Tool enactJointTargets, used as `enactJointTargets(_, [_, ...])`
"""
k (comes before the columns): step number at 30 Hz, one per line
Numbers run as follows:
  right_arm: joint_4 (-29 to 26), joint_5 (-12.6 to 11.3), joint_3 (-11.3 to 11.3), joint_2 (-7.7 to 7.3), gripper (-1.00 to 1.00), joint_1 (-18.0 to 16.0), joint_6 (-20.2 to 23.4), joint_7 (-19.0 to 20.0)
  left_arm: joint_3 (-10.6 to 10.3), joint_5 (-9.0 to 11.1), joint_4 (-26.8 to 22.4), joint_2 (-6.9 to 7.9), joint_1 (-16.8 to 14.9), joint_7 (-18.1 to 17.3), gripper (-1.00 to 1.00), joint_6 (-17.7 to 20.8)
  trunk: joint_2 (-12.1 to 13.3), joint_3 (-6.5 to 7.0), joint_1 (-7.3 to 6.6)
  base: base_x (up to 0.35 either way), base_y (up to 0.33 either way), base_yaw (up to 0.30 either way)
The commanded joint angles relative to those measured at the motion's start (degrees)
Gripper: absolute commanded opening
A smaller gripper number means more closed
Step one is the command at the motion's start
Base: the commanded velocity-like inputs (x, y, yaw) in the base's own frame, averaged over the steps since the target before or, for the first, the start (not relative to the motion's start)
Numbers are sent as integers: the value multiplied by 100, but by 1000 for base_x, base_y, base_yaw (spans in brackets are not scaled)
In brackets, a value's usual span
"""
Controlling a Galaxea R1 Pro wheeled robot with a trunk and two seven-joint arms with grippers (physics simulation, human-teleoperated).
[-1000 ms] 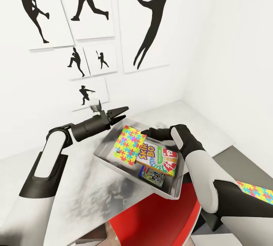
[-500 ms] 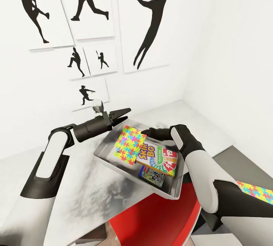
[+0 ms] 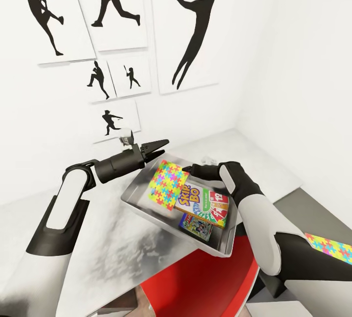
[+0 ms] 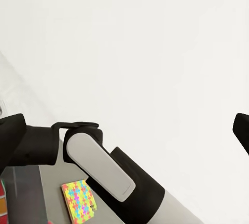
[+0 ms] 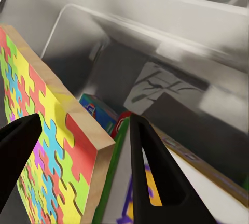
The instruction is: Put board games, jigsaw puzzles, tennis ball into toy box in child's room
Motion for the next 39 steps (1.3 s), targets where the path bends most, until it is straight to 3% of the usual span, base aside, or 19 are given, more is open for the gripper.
enactJointTargets(1, [-4, -35, -38, 6, -100, -5, 47, -11, -2, -39, 1, 3, -6, -44, 100, 7, -11, -10, 3, 0, 0, 0])
enactJointTargets(39, [30, -44, -38, 47, -100, 37, 9, -7, -3, -29, -2, 4, -79, -27, 100, 14, -11, -10, 3, 0, 0, 0])
